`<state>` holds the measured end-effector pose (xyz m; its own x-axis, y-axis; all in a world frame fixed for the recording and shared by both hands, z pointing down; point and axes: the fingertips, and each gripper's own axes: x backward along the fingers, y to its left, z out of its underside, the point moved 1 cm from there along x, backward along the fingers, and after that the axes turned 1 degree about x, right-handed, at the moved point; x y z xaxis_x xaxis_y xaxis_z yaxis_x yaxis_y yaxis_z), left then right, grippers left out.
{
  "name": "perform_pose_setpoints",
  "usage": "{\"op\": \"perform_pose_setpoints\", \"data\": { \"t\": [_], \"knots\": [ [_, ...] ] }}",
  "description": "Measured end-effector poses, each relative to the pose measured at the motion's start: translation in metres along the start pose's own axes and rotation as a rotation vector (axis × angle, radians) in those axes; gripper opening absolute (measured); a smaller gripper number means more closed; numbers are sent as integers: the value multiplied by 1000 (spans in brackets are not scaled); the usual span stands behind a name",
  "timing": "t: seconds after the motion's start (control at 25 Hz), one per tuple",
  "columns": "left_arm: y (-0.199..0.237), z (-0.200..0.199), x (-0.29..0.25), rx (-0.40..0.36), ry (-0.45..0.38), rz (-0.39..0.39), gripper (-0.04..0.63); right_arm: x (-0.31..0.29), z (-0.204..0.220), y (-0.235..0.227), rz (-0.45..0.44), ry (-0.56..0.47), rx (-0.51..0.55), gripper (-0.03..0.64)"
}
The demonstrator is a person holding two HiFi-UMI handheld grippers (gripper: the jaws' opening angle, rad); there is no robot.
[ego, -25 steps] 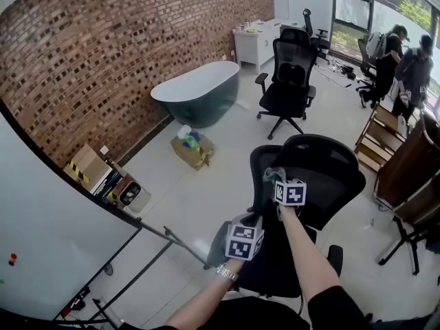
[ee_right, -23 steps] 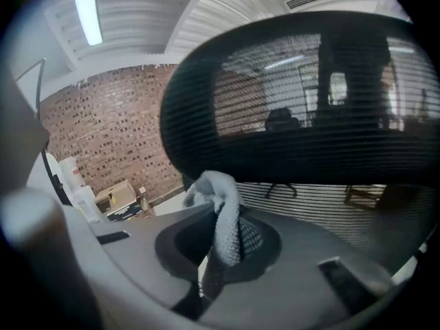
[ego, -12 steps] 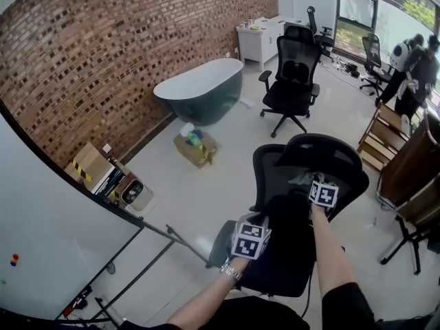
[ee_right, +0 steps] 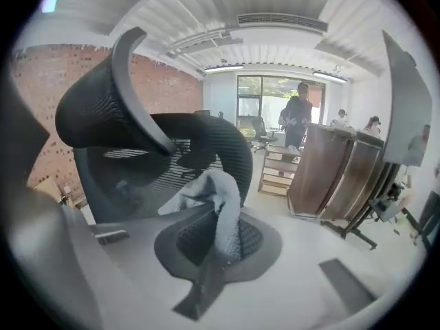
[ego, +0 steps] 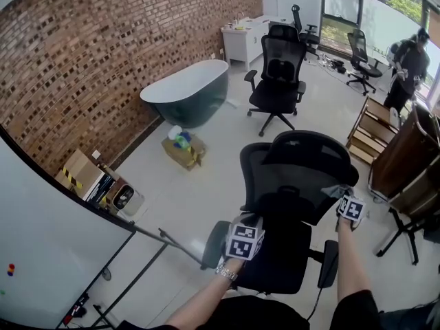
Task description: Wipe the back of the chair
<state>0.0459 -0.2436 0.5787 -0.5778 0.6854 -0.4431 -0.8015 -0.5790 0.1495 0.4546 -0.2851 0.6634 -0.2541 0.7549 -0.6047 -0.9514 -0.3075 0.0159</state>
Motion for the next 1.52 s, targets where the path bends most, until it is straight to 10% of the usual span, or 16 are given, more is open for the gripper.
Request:
{"op": "perform_pose_setpoints", "data": {
  "t": [0.4,0.68,0.88,1.32,1.52],
  "knots": [
    [15,-3,12,-10,-1,-67,57,-1,26,281,-474,23,114,12],
    [34,7,23,-4,28,-114,57,-21,20,381,-528,97,206,12],
    [43,5,20,8,21,-129,57,-52,21,328,-411,118,221,14],
    [26,-6,-9,1,16,-48,57,-47,21,60,16,82,115,14],
    [15,-8,-16,-10,12,-23,57,-32,43,-4,51,115,4,12]
  ]
}}
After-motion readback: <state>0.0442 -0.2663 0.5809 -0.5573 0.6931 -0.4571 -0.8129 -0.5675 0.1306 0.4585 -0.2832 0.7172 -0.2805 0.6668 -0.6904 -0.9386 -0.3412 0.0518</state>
